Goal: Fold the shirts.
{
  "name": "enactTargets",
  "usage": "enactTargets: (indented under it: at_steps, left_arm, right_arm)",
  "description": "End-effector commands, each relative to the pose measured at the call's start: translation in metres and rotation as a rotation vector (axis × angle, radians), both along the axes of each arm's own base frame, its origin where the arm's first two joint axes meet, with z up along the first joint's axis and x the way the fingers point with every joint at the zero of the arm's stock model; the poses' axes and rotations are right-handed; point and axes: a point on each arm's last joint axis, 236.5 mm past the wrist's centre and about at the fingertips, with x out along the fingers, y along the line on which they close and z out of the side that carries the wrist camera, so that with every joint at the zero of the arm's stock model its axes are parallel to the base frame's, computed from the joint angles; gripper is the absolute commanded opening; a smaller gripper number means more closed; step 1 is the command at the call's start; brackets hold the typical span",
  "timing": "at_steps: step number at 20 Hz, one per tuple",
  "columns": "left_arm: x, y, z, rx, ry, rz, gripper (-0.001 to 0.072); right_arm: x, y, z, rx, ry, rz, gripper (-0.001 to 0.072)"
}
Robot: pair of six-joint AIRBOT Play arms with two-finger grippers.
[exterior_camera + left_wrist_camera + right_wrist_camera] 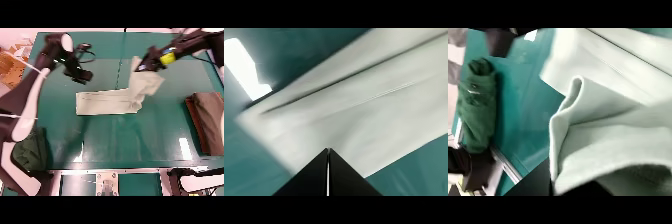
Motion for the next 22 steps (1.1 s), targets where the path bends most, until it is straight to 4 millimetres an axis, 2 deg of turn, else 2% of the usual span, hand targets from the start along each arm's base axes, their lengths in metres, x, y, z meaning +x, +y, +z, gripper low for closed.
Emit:
enactTargets:
  at_steps: [1, 3, 4, 5, 6, 7, 8, 9, 10, 13, 14, 16, 17, 18, 19, 20, 22]
  left_arm:
    - [-0.010, 0.086, 0.038, 0.178, -0.030, 0.090, 0.0019]
    - [-0.013, 0.111, 0.050, 0.186, -0.033, 0.130, 0.0019]
    - [-0.013, 0.120, 0.055, 0.184, -0.043, 0.150, 0.0019]
    - [-0.012, 0.128, 0.058, 0.183, -0.048, 0.169, 0.0018]
    - [-0.012, 0.135, 0.058, 0.183, -0.045, 0.185, 0.0018]
    - [-0.014, 0.141, 0.058, 0.185, -0.037, 0.196, 0.0019]
    - [-0.013, 0.145, 0.058, 0.183, -0.036, 0.207, 0.0019]
    - [-0.013, 0.149, 0.058, 0.183, -0.037, 0.215, 0.0019]
    - [-0.012, 0.149, 0.058, 0.184, -0.039, 0.215, 0.0019]
    - [-0.010, 0.149, 0.058, 0.182, -0.046, 0.215, 0.0019]
    - [-0.009, 0.149, 0.059, 0.181, -0.051, 0.215, 0.0019]
    - [-0.009, 0.149, 0.059, 0.182, -0.051, 0.216, 0.0019]
    - [-0.009, 0.149, 0.059, 0.182, -0.051, 0.217, 0.0019]
    - [-0.009, 0.149, 0.059, 0.182, -0.051, 0.218, 0.0019]
    - [-0.009, 0.149, 0.059, 0.181, -0.051, 0.220, 0.0019]
    - [-0.009, 0.149, 0.059, 0.181, -0.050, 0.220, 0.0019]
    - [-0.010, 0.148, 0.058, 0.177, -0.048, 0.226, 0.0019]
  right_arm:
    - [0.000, 0.106, -0.030, 0.050, -0.025, 0.043, 0.0019]
    - [-0.006, 0.177, -0.072, 0.078, -0.009, 0.065, 0.0019]
    - [-0.007, 0.213, -0.094, 0.109, -0.008, 0.049, 0.0077]
    - [-0.007, 0.253, -0.113, 0.173, -0.018, 0.023, 0.0241]
    - [-0.013, 0.282, -0.127, 0.223, -0.023, 0.018, 0.0421]
    - [-0.017, 0.294, -0.144, 0.223, -0.025, 0.031, 0.0476]
    - [-0.016, 0.288, -0.157, 0.192, -0.017, 0.044, 0.0462]
    - [-0.009, 0.268, -0.162, 0.154, -0.006, 0.061, 0.0419]
    - [0.003, 0.243, -0.158, 0.143, 0.020, 0.059, 0.0354]
    - [0.059, 0.134, -0.123, 0.140, 0.050, -0.031, 0.0341]
    - [0.075, 0.089, -0.113, 0.117, 0.045, -0.072, 0.0339]
    - [0.091, 0.008, -0.109, 0.043, 0.062, -0.152, 0.0339]
    - [0.092, -0.032, -0.115, -0.007, 0.081, -0.189, 0.0339]
    - [0.088, -0.064, -0.123, -0.044, 0.112, -0.223, 0.0341]
    - [0.081, -0.088, -0.137, -0.064, 0.162, -0.259, 0.0416]
    - [0.071, -0.101, -0.153, -0.063, 0.218, -0.285, 0.0520]
    - [0.046, -0.099, -0.196, -0.046, 0.322, -0.292, 0.0545]
